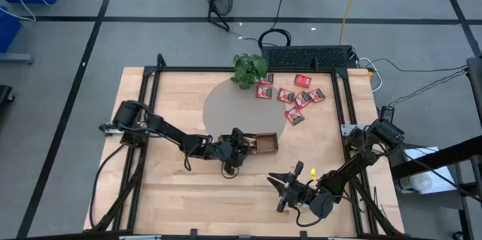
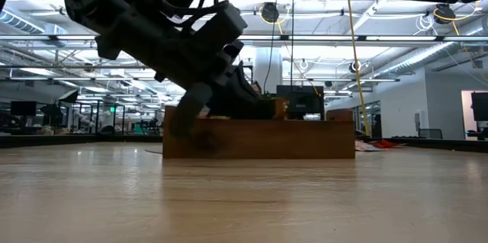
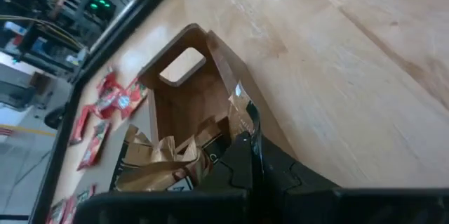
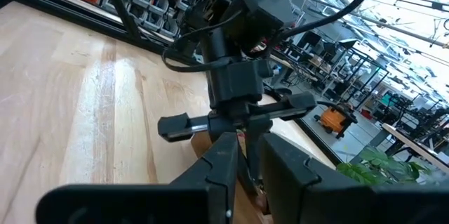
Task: Pick & Place Tea
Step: Put the left brown tea bag into the middle slot of the wooden organizer
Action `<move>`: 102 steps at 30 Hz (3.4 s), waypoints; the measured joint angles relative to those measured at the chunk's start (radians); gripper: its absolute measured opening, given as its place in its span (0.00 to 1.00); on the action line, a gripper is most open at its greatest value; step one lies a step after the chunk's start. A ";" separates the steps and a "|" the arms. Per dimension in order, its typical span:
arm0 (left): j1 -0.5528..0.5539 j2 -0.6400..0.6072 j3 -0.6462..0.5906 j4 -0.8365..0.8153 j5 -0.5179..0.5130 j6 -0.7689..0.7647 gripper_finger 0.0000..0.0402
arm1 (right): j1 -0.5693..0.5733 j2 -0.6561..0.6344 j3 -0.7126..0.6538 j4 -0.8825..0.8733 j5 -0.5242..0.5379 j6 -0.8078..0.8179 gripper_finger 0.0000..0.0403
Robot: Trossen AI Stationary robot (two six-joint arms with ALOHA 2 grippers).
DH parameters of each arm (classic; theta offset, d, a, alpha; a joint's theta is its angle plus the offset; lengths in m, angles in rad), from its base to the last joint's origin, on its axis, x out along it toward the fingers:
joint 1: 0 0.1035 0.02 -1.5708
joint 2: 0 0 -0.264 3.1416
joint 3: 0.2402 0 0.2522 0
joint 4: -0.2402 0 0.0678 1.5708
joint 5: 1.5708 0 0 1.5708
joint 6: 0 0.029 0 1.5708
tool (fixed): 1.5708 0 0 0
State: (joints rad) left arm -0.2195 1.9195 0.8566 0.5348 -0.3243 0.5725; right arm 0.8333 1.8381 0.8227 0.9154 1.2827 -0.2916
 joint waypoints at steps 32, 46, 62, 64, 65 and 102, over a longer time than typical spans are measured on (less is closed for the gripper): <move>0.003 -0.120 -0.002 -0.055 -0.076 -0.319 0.43 | -0.001 0.000 0.000 0.000 -0.001 -0.004 0.12; 0.011 -0.135 -0.002 -0.017 -0.129 -0.335 0.54 | -0.002 0.000 -0.001 0.000 -0.001 -0.003 0.12; 0.003 -0.283 -0.001 -0.011 -0.183 -0.324 0.54 | -0.042 0.000 -0.001 -0.017 -0.056 0.069 0.12; 0.002 -0.313 -0.001 -0.034 -0.184 -0.323 0.54 | -0.066 0.000 -0.001 -0.017 -0.163 0.100 0.12; 0.002 -0.325 -0.001 -0.047 -0.184 -0.324 0.54 | -0.085 0.000 -0.001 -0.018 -0.237 0.116 0.11; -0.046 -0.483 -0.002 -0.236 -0.393 -0.366 0.54 | -0.513 0.047 0.120 -0.539 -0.631 0.153 0.00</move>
State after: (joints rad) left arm -0.2653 1.4368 0.8547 0.2988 -0.7170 0.2069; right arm 0.3207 1.8854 0.9428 0.3765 0.6522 -0.1388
